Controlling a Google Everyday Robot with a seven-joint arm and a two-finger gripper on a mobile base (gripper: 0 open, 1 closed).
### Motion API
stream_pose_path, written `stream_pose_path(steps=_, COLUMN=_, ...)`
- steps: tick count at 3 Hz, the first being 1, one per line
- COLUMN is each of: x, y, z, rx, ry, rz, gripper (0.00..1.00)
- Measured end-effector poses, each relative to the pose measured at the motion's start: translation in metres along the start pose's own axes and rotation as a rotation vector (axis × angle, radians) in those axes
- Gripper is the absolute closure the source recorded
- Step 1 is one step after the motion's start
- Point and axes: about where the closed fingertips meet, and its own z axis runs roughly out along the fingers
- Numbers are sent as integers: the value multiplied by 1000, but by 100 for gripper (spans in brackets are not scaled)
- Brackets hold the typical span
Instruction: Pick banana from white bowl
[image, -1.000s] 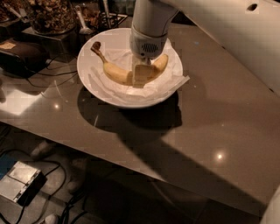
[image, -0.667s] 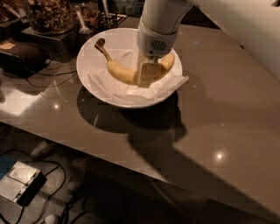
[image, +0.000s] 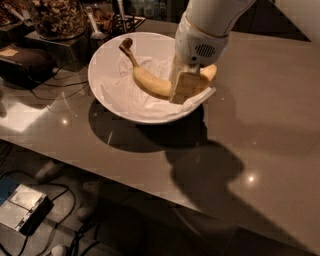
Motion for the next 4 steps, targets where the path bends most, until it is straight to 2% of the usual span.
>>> stream_pose_path(steps=2, x=-5, y=41, z=-21, rx=-43, ry=-39, rz=25, gripper=100)
stream_pose_path(steps=3, x=-8, y=57, z=-31, rx=-50, ry=-33, rz=70, gripper=100)
stream_pose_path(steps=4, x=-10, y=55, z=-31, rx=-42, ry=-37, rz=71, gripper=100)
